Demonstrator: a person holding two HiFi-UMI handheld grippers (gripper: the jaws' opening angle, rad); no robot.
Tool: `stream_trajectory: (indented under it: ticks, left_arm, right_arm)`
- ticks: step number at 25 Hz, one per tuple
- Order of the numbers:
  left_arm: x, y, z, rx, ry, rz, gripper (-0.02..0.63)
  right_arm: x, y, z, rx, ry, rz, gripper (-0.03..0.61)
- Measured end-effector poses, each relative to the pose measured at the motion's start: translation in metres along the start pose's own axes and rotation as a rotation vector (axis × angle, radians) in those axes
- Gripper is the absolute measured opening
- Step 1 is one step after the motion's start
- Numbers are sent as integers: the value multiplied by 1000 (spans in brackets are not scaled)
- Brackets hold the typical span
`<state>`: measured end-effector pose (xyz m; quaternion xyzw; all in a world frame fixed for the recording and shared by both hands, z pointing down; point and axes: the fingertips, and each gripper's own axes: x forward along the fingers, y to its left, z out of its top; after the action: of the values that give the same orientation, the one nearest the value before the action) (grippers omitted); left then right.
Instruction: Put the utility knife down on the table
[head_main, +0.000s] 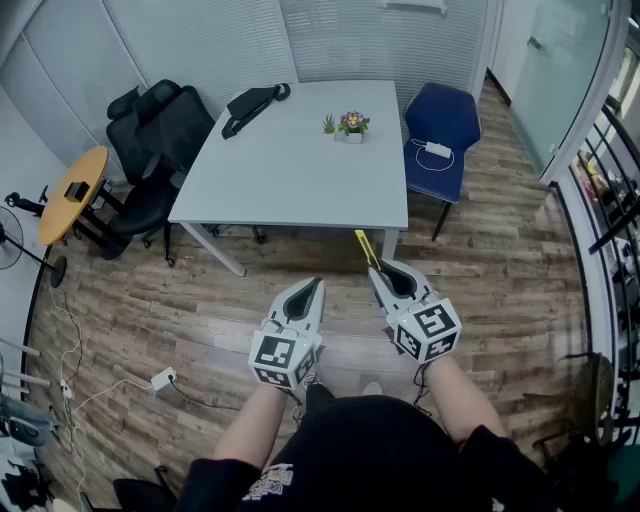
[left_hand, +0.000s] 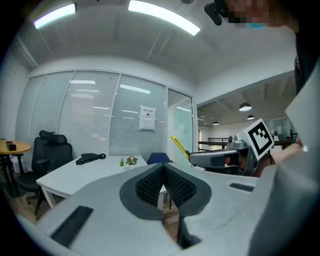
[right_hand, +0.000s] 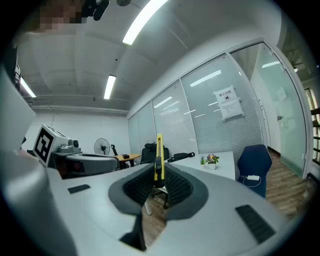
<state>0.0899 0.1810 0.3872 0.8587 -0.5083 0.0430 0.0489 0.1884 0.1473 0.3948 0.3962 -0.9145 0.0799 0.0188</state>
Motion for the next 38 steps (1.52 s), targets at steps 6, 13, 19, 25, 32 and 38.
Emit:
stream_trajectory:
  ticks: [6, 13, 19, 25, 32, 38]
  left_arm:
    - [-1, -2, 0, 0, 4, -3, 5]
    - [-2, 6, -1, -5, 11, -5, 5]
    - [1, 19, -10, -29, 25, -29, 5]
    - [5, 46, -15, -49, 38, -52, 5]
    - [13, 90, -15, -69, 41, -76, 5]
    - [15, 129, -14, -85, 32, -98, 5]
  right_arm:
    - [-1, 0, 0, 6, 3, 0, 63]
    - [5, 2, -1, 29, -2, 5, 66]
    - [20, 5, -6, 29, 15, -10, 66]
    - [45, 10, -10, 47, 33, -30, 66]
    - [84, 15, -9, 53, 45, -63, 66]
    - [119, 24, -6, 47, 51, -88, 64]
